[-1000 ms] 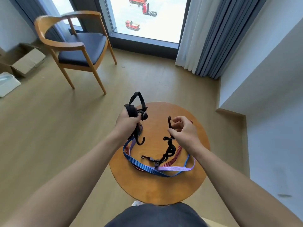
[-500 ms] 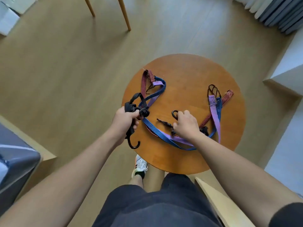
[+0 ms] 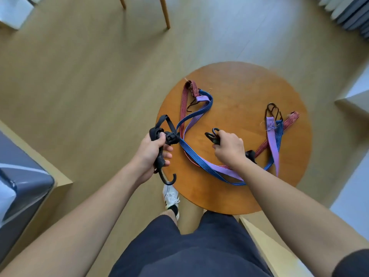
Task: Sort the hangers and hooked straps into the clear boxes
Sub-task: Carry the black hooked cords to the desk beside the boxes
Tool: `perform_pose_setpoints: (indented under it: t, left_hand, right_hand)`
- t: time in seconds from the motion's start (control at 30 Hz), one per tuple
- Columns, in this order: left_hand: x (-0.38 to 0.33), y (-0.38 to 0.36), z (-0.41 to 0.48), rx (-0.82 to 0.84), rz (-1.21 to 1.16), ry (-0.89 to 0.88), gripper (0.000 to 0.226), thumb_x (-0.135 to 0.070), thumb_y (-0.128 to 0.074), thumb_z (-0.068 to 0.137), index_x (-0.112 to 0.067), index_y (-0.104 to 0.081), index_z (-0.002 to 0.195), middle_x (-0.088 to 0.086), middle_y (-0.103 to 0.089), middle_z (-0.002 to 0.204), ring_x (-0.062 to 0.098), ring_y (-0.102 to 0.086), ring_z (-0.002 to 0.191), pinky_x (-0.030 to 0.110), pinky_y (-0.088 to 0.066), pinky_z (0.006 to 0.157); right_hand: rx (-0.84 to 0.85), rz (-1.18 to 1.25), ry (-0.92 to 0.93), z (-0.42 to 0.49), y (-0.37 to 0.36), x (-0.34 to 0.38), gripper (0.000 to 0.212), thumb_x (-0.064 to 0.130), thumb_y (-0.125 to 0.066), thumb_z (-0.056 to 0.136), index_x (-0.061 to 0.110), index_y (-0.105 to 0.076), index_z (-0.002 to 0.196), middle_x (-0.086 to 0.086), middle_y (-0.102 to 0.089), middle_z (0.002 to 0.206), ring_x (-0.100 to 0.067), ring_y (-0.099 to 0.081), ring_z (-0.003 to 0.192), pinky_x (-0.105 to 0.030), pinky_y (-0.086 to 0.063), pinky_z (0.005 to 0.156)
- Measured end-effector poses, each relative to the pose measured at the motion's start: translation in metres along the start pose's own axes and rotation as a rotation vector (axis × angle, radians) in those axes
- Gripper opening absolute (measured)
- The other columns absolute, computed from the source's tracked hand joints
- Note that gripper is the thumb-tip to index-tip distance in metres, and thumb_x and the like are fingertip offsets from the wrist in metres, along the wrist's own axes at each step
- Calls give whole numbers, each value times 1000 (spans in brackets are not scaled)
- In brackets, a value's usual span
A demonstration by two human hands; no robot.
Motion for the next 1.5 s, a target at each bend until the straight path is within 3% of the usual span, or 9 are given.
perform_pose_setpoints:
  t: [0.23,0.4,0.53,0.63,0.87,1.03,1.17,1.4,1.5]
  left_hand:
    - [-76,-34,-31,225,-107,-86,15,-14,-66,100,0,-63,104,8,-60,70,13,-46,50,22,-37,39]
    - [-120,-62,-70,510,-49,-114,14,-21,-60,103,-10,-62,111,7,-59,66,14,-45,51,21,-36,40]
    - [-127,-89,-109,682,118,-210,10,-17,-59,102,-7,-58,103,7,-57,65,14,-47,51,22,-40,40]
    - [-107,-114,-144,846,262,-264,16,-19,-62,101,-5,-60,107,7,-59,64,15,-50,51,25,-42,42]
    - [8,-158,-260,1259,623,-393,15,-16,-69,97,-5,-62,104,9,-61,65,17,-51,51,29,-41,42]
    - [118,-155,-357,1631,933,-460,17,-21,-73,93,-9,-63,102,5,-60,68,19,-54,58,31,-43,49]
    - [209,-136,-429,1814,1119,-521,10,-17,-71,96,-11,-62,96,4,-62,68,19,-55,57,30,-44,49]
    - [368,-84,-534,2019,1282,-540,12,-12,-69,97,-7,-59,93,7,-60,68,19,-53,55,30,-44,48]
    - [431,-62,-567,2046,1340,-525,13,-10,-70,96,-6,-57,96,8,-60,70,18,-51,53,30,-43,46]
  right_hand:
    - [-323,328,-52,-58,123,16,22,27,-70,92,12,-67,107,-12,-69,108,-36,-61,102,-43,-47,87]
    - [-578,857,-181,-149,168,21,32,14,-76,88,11,-65,119,-5,-68,118,-22,-64,109,-37,-52,98]
    - [-811,1091,-214,-243,169,24,13,-1,-71,89,8,-71,98,-3,-72,96,-16,-69,92,-18,-56,76]
    - [-1016,1156,-333,-321,152,22,10,4,-75,84,13,-73,88,3,-76,90,-11,-70,85,-27,-55,80]
    - [-1281,1079,-737,-505,64,33,14,18,-81,79,14,-68,80,-7,-73,84,-21,-69,81,-37,-54,79]
    - [-1396,1003,-1056,-630,-18,59,18,26,-86,76,19,-71,84,5,-70,83,-15,-67,85,-10,-42,67]
    - [-1530,1039,-1259,-725,-88,88,14,20,-86,74,21,-72,75,4,-74,75,-18,-68,77,-38,-56,70]
    - [-1694,1127,-1553,-880,-211,132,12,21,-83,69,17,-73,75,-6,-76,79,-28,-74,85,-52,-61,80]
    - [-1751,1154,-1596,-936,-258,136,10,17,-83,71,18,-72,71,-5,-76,77,-26,-75,84,-49,-63,74]
Point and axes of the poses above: each hand's wrist, its own z-axis towards the middle knuckle, its own y-axis out of the back of the hand, x = y × z, the point moved 1 cm from there along z, towards the middle knuckle
